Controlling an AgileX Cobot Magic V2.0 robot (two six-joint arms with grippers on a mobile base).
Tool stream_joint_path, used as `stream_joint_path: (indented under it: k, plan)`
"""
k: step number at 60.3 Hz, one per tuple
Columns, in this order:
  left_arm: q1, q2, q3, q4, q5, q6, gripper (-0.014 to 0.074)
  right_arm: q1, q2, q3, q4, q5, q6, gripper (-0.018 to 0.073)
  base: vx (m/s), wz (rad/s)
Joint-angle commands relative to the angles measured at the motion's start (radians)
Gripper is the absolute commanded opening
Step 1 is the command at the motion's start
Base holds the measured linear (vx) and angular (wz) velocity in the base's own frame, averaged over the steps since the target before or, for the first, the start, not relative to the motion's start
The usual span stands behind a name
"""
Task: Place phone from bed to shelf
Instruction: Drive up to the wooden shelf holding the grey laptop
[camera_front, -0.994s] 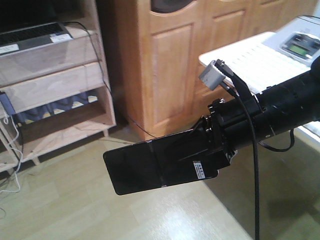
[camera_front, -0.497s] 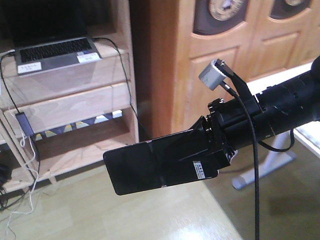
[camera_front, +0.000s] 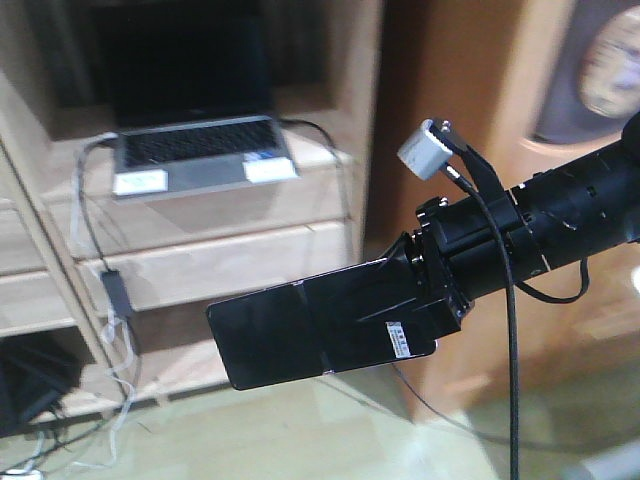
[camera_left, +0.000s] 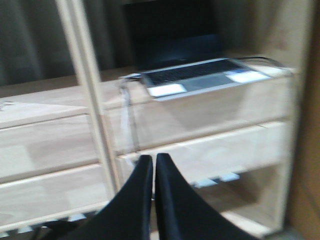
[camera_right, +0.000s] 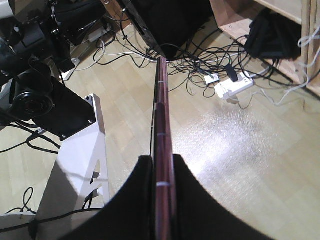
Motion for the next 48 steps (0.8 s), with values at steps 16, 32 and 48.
stream_joint_path:
  k: [16,32,48]
  plan:
    - [0.0,-0.011,-0.026,-0.005,-0.071,-0.004,0.0001,-0.003,-0.036,-0.024,0.081,0.079,-0.011,-0.0001,0.38,0.36]
    - [0.0,-0.011,-0.026,-0.005,-0.071,-0.004,0.0001,-0.003,-0.036,-0.024,0.081,0.079,-0.011,-0.0001,0.34,0.27]
    - [0.0,-0.011,-0.026,-0.005,-0.071,-0.004,0.0001,-0.003,-0.036,-0.024,0.081,0.079,-0.011,-0.0001,0.29,0.14]
